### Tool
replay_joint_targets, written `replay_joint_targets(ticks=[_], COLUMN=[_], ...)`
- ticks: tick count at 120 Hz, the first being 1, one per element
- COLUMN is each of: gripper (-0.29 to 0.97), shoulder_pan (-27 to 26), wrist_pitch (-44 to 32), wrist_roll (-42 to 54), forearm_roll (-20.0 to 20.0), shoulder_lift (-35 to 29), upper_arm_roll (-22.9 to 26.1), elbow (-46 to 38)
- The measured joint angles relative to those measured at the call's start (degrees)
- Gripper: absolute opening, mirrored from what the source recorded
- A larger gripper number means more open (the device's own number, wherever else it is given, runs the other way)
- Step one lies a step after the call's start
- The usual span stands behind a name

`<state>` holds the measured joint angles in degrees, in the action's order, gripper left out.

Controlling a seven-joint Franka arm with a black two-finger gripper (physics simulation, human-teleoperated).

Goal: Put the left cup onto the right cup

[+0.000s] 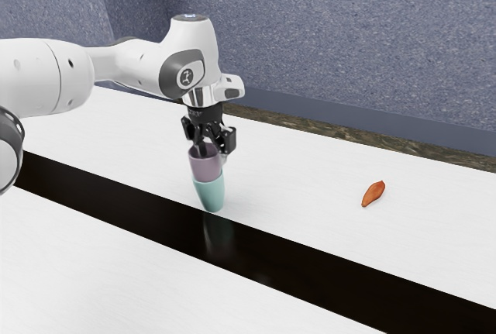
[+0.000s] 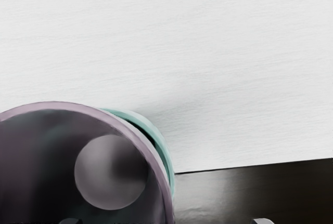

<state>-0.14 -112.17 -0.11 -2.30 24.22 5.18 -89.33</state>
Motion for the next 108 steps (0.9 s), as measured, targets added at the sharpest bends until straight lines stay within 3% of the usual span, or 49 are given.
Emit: replay_joint_targets(ticks=[22, 53, 108], gripper=[0.56, 0.63, 0.65], shoulder_pan=[-0.3, -0.4, 2.5], wrist_pitch=[0.2, 1.9, 16.9], wrist_roll=[0.1, 0.2, 0.4], forearm_roll=[0.1, 0.4, 2.7], shoulder_lift=[-1.2, -7.9, -23.0], upper_arm_roll=[-0.2, -0.1, -3.4], elbow=[0.2, 0.0, -0.8])
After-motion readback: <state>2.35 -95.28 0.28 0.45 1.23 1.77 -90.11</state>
